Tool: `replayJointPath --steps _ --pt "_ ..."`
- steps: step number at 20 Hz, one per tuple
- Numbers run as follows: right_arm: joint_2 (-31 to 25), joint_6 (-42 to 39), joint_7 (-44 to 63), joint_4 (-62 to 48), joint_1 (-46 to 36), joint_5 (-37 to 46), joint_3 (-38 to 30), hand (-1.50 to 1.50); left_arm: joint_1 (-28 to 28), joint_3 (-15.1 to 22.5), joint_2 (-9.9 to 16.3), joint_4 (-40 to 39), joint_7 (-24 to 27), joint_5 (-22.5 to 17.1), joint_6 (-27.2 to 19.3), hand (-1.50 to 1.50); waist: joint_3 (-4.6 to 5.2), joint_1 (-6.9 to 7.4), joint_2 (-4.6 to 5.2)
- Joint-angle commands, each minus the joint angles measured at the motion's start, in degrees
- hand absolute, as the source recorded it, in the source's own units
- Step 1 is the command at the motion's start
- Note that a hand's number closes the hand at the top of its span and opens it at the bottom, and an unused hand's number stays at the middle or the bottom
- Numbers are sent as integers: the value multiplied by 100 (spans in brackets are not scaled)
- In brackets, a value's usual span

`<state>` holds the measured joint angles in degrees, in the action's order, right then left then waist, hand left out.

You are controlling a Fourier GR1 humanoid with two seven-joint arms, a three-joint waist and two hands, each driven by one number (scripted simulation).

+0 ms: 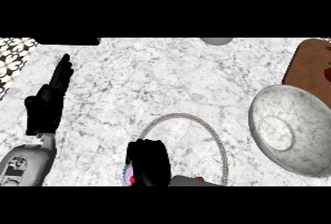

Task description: Pick the cupcake from the placemat and place it in the bowl

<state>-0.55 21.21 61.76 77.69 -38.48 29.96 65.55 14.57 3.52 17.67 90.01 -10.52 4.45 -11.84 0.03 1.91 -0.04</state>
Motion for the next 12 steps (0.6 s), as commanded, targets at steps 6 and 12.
replayJointPath --steps 6,12 --pt "51 1270 1586 1026 -379 1592 -361 150 -266 -87 -13 -46 120 34 -60 0 6 -198 -125" --pt "50 521 2035 1233 -145 2857 -1226 150 -301 -194 -16 -27 2 57 -171 0 5 -487 -149"
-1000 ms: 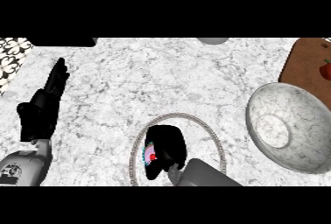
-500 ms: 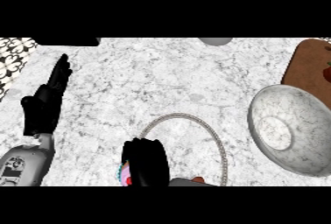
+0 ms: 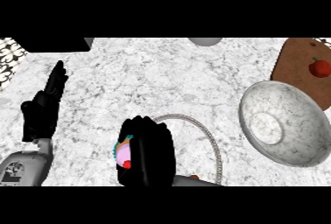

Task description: Pick the cupcake from the placemat and place it in the bowl

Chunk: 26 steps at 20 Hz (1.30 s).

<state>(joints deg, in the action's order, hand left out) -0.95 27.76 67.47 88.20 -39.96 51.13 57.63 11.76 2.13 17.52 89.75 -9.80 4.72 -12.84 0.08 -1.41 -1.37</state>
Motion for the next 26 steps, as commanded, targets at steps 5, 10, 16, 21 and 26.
replayJointPath --steps 5,10,16,21,26 --pt "89 -431 1579 830 566 1599 -898 150 -208 -97 34 -49 272 33 -2 0 1 -139 40" --pt "-228 -531 1084 1644 1385 1983 -1595 150 -411 95 -106 353 210 122 -46 0 -8 -13 79" --pt "-940 0 -10 1903 2295 1906 -2638 150 45 -232 33 25 125 -76 153 0 -10 44 141" --pt "-1634 127 -797 2295 2935 1463 -3461 150 -185 -137 25 394 -54 40 211 0 -12 111 130" --pt "-2346 65 -1441 1619 2990 917 -4308 150 -153 -115 -45 452 -129 103 198 0 -12 153 141"
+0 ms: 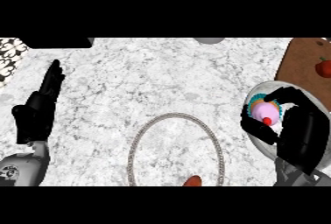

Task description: Pick the cupcake from the placemat and place it in the bowl

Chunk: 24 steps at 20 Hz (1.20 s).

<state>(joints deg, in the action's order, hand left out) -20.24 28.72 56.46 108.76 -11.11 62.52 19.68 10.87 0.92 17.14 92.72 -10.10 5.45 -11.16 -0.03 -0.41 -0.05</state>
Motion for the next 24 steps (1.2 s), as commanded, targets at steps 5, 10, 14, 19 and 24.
replayJointPath --steps 5,10,14,19,24 --pt "-708 628 -1215 -1926 23 -638 -1136 150 344 -60 -94 -291 21 -46 147 0 -3 60 32" --pt "-690 789 -2044 -3112 -243 -1187 -1624 150 368 -160 -97 -230 -79 71 158 0 -1 69 18" --pt "-746 670 -3066 -3907 -603 -2939 -2122 -150 268 -30 -190 -241 53 161 118 0 -11 118 39" --pt "-290 616 -4848 -4779 -794 -3916 -2370 -150 359 -92 -201 -253 -49 144 168 0 -11 107 40" --pt "-119 600 -5783 -4691 -857 -4517 -2859 -150 -55 -117 -250 151 -56 95 228 0 -2 73 5"
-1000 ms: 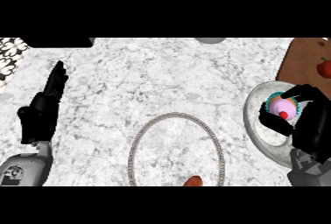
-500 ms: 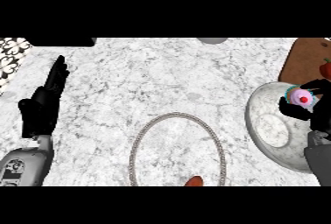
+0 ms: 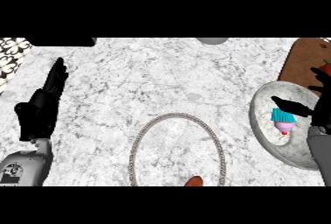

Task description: Pick the cupcake from the placemat and place it in the bowl

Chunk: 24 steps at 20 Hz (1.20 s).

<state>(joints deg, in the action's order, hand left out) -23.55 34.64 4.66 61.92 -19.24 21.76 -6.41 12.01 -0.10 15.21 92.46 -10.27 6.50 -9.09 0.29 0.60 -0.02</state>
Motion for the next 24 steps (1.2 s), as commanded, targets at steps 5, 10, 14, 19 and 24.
replayJointPath --steps 5,10,14,19,24 --pt "143 -330 -904 629 551 -1013 -655 -150 -281 26 -147 28 180 287 -50 0 -29 -81 -9" --pt "-113 -1114 -805 1906 1622 -1840 -1105 -150 -234 -57 -197 -105 277 232 -27 0 -25 -163 -27" --pt "37 -1556 -1082 2911 2698 -2482 -1486 -150 19 -165 -115 0 -128 217 10 0 -27 -202 -30" --pt "199 -2570 -2096 2977 3500 -3351 -2050 -150 91 -221 -118 -34 -42 254 42 0 -32 -145 -12" --pt "731 -2979 -2096 4269 4712 -3362 -1969 -150 -157 -257 -103 244 -145 150 231 0 -27 -134 -14"
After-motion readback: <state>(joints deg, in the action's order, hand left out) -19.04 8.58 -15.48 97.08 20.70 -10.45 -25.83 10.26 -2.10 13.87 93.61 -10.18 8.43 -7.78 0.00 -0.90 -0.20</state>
